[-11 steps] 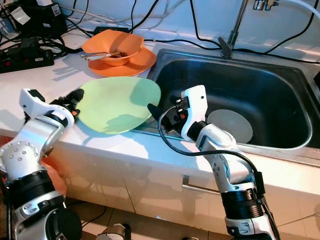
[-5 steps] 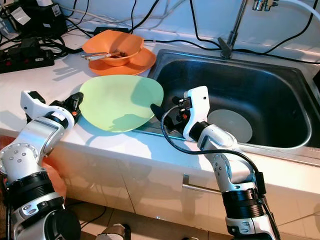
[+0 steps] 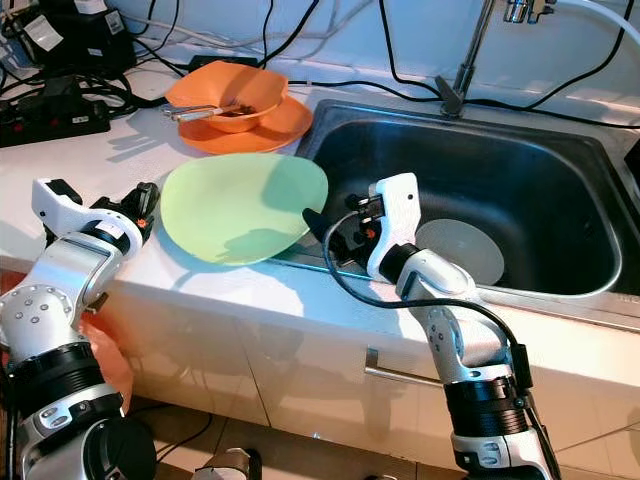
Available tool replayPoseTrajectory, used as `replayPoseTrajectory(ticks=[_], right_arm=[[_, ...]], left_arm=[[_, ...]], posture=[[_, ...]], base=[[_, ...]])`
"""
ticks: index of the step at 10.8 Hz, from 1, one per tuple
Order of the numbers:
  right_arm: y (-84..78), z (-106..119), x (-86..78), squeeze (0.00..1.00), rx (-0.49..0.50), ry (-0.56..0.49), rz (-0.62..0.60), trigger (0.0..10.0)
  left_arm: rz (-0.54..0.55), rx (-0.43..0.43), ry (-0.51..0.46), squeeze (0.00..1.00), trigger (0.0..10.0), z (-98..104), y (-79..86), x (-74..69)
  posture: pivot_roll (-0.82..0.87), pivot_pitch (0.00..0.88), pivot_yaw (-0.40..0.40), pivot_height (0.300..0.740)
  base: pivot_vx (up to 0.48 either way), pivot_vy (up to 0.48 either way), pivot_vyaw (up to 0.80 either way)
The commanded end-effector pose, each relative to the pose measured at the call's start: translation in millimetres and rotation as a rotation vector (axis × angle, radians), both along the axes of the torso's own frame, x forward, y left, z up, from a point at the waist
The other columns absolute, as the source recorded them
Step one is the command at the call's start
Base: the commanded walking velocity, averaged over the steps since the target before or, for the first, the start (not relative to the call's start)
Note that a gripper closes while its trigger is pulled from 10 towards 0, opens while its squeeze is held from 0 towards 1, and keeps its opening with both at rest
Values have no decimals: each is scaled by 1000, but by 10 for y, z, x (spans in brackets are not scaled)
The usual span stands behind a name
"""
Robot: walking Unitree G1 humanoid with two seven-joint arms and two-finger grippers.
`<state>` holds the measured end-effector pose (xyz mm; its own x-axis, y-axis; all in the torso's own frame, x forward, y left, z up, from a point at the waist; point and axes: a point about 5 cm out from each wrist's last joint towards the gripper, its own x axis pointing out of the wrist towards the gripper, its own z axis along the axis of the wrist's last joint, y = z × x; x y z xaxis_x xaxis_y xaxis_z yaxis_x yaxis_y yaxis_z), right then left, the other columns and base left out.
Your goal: Kitchen organization
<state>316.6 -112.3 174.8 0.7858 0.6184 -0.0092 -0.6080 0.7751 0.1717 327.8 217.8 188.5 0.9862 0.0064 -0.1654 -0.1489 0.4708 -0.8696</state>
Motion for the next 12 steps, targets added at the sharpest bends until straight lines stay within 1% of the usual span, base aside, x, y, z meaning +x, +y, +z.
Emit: replayPoseTrajectory(ticks=[1,3,5,6,8,9,10,12], right_arm=[[-15,18,20,0,7,10,-10,10000],[-18,23,24,0,8,9,-12,10000],[-24,22,23,0,10,10,-13,10000],[-21,20,25,0,9,10,-11,10000],[-24,17,27,0,11,12,-13,10000],[-23,15,21,0,12,15,-10,10000],[-42,8,37,0,-6,22,-16,10000],[-91,30,98,0,-28,26,-64,10000]], left_arm=[[-19,-3,10,0,0,-51,-24,3],[-31,8,6,0,0,-52,-39,0],[-9,110,-8,0,0,-13,21,-16],[28,113,25,1000,10000,-30,97,-90],[-6,112,63,1000,10000,-115,55,-158],[0,113,62,1000,10000,-120,62,-168],[-3,112,58,1000,10000,-102,60,-155],[-19,101,42,1000,10000,-51,23,-128]], posture=[[112,64,-5,740],[112,64,-5,740],[112,65,-6,740],[115,65,-4,740],[115,65,-4,740],[120,67,-3,740],[122,65,-4,740],[122,65,-4,740]], base=[[0,0,0],[0,0,0],[0,0,0],[0,0,0],[0,0,0],[0,0,0],[0,0,0],[0,0,0]])
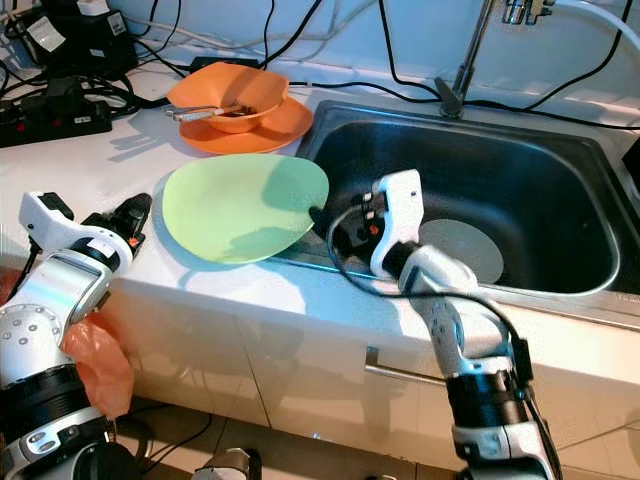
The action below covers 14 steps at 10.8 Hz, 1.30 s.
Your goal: Kitchen organization
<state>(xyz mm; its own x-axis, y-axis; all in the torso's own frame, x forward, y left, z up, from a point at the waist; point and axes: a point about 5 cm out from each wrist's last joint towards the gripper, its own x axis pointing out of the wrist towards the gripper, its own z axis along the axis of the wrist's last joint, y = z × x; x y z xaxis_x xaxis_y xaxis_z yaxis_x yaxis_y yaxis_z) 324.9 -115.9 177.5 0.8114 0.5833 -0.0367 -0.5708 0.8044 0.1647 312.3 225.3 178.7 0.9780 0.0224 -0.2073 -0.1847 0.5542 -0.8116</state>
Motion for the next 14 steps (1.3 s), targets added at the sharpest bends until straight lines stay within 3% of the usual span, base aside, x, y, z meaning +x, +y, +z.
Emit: replayPoseTrajectory(ticks=[1,3,10,13,14], right_arm=[[-52,-1,32,0,-41,6,-38,10000],[-95,-45,131,0,-129,15,-137,10000],[134,53,393,0,-149,-9,-224,10000],[129,51,418,0,-155,-14,-242,10000],[77,38,437,0,-165,-11,-280,10000]], left_arm=[[-37,-9,-9,1000,10000,57,-86,33],[-62,-21,-7,1000,10000,65,-141,59],[-82,-35,19,1000,10000,51,-201,76],[-94,-28,45,1000,10000,36,-229,74],[-90,-13,69,651,10000,15,-219,75]], posture=[[123,62,-4,740],[123,58,-3,740],[128,64,-2,740],[128,67,-1,740],[128,67,-1,740]], base=[[0,0,0],[0,0,0],[0,0,0],[0,0,0],[0,0,0]])
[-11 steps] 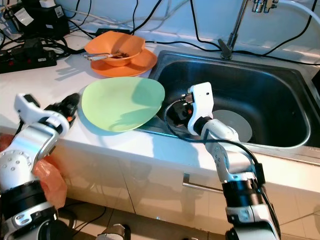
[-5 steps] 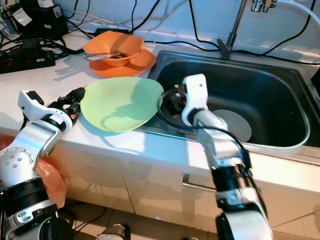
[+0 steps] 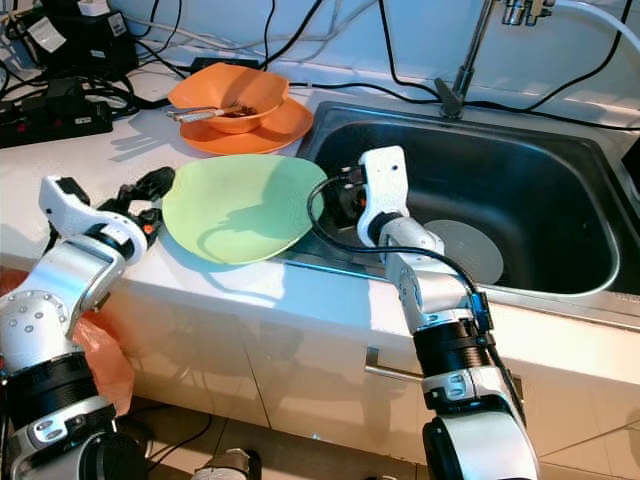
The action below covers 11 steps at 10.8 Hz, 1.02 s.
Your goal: Kitchen organization
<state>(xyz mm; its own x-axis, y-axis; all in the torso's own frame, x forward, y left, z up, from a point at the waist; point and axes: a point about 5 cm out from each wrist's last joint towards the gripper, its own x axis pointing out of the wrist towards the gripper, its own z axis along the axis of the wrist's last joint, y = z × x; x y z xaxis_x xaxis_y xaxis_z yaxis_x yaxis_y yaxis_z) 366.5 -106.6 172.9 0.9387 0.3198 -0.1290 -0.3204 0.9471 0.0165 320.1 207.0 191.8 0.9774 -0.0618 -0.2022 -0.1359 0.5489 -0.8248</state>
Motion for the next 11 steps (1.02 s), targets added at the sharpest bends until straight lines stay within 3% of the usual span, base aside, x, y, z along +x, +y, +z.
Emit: replayPoseTrajectory(ticks=[1,4,8,11], right_arm=[[-102,68,51,0,-34,-34,-61,10000],[-238,-49,84,0,-123,8,-150,10000],[-120,-75,81,0,-88,25,-101,10000],[55,-18,99,0,-61,19,-41,10000]], left_arm=[[9,21,101,0,10000,-158,-5,-4],[-3,16,132,0,10000,-200,-40,19],[-21,13,139,0,10000,-206,-100,29],[-35,15,146,0,10000,-209,-135,35]], posture=[[126,68,1,740],[125,70,0,740],[123,72,2,740],[124,71,2,740]], base=[[0,0,0],[0,0,0],[0,0,0],[0,0,0]])
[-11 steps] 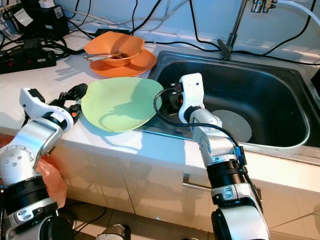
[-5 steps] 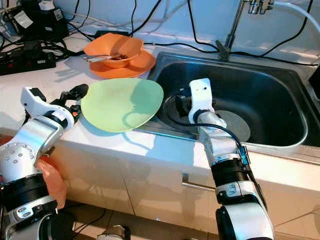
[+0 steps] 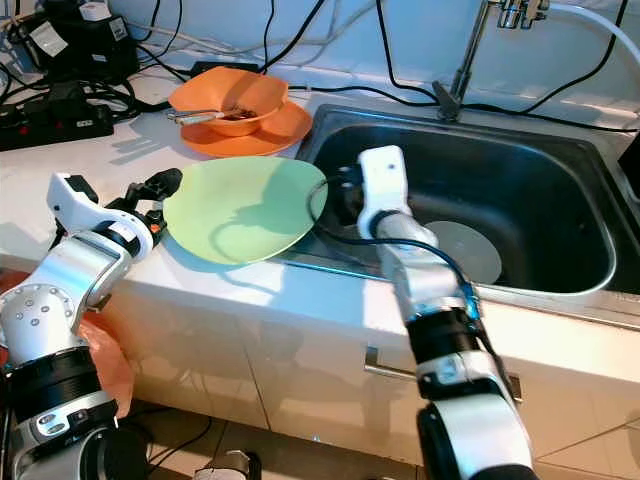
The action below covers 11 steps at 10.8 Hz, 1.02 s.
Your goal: Kitchen organization
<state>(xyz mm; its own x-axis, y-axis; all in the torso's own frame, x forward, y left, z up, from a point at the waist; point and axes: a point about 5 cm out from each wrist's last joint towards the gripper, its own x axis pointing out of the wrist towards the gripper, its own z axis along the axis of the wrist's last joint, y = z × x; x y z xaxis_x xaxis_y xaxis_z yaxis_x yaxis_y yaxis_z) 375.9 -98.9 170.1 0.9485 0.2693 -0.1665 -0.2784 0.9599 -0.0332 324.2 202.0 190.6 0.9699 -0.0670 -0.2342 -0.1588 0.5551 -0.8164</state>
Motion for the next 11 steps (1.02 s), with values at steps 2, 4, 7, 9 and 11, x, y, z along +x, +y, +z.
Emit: replayPoseTrajectory(ticks=[2,4,7,9,11], right_arm=[[78,32,21,0,6,-7,26,10000],[116,38,29,0,0,-9,29,10000],[42,-11,40,0,-16,0,-9,10000],[113,-7,23,0,-1,-1,27,10000],[114,-22,18,0,3,2,32,10000]], left_arm=[[-35,1,123,0,10000,-217,-99,9],[-44,-12,145,0,10000,-262,-122,1],[-44,-15,151,0,10000,-283,-113,-13],[-40,-46,137,0,1529,-275,-129,0],[-45,-63,127,0,0,-264,-142,-1]], posture=[[124,71,2,740],[127,79,-1,740],[127,87,0,740],[125,88,0,740],[125,88,-2,740]], base=[[0,0,0],[0,0,0],[0,0,0],[0,0,0],[0,0,0]])
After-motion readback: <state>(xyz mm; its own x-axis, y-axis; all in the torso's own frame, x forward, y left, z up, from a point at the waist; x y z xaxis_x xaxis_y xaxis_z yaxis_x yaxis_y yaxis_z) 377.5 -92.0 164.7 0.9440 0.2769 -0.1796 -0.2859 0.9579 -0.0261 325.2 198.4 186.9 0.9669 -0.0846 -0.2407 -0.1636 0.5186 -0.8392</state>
